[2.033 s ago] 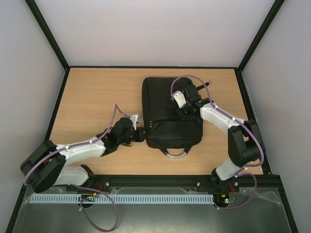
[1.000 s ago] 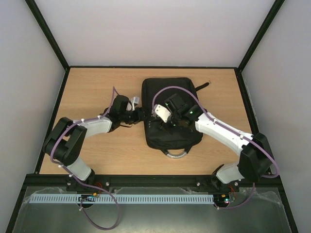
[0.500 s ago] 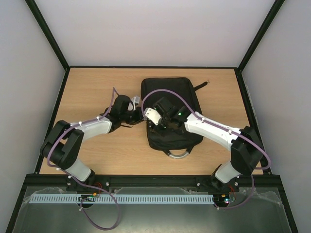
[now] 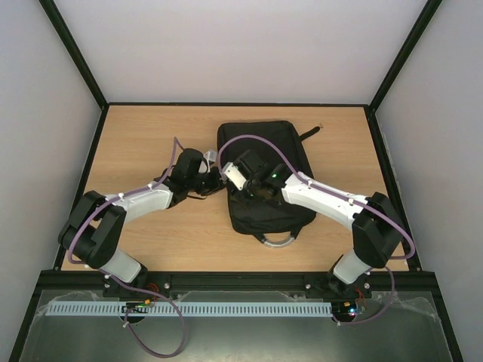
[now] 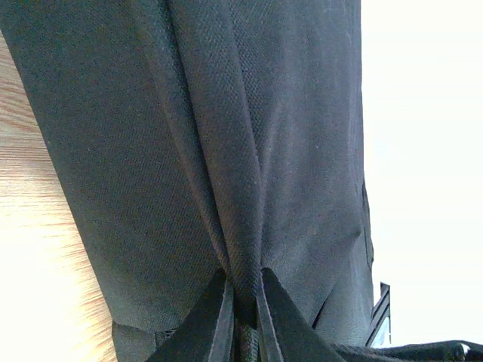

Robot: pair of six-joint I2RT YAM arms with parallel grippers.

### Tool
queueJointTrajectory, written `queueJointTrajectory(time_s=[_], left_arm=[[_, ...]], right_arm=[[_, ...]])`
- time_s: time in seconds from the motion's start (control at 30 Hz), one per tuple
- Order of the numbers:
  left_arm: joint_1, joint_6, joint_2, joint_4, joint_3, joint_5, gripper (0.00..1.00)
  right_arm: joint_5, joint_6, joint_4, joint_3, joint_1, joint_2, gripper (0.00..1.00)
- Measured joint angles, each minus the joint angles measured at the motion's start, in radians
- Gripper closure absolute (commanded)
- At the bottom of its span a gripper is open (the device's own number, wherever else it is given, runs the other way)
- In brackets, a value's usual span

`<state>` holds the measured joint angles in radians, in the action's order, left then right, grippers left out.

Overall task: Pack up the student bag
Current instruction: Zip the student bag at the center of the board.

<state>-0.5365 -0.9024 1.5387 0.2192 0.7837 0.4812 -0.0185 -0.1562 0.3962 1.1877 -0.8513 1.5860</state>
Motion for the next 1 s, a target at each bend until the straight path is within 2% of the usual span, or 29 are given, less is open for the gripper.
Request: queueJointTrajectory(time_s=[0.4, 0.73, 1.0], left_arm=[[-0.002, -0.004, 0.000, -0.003, 0.000, -0.006, 0.98], [-0.002, -0.003, -0.001, -0.006, 0.000, -0.008, 0.98], [-0.004, -0.003, -0.006, -0.016, 0.000, -0.013, 0.98]], right_arm=[[0.207, -0.065, -0.044, -0.022, -0.157, -0.001, 0.59], [0.314, -0.079, -0.064, -0.026, -0.157, 0.000, 0.67], [0.313, -0.088, -0.065, -0.026, -0.157, 0.016, 0.66]])
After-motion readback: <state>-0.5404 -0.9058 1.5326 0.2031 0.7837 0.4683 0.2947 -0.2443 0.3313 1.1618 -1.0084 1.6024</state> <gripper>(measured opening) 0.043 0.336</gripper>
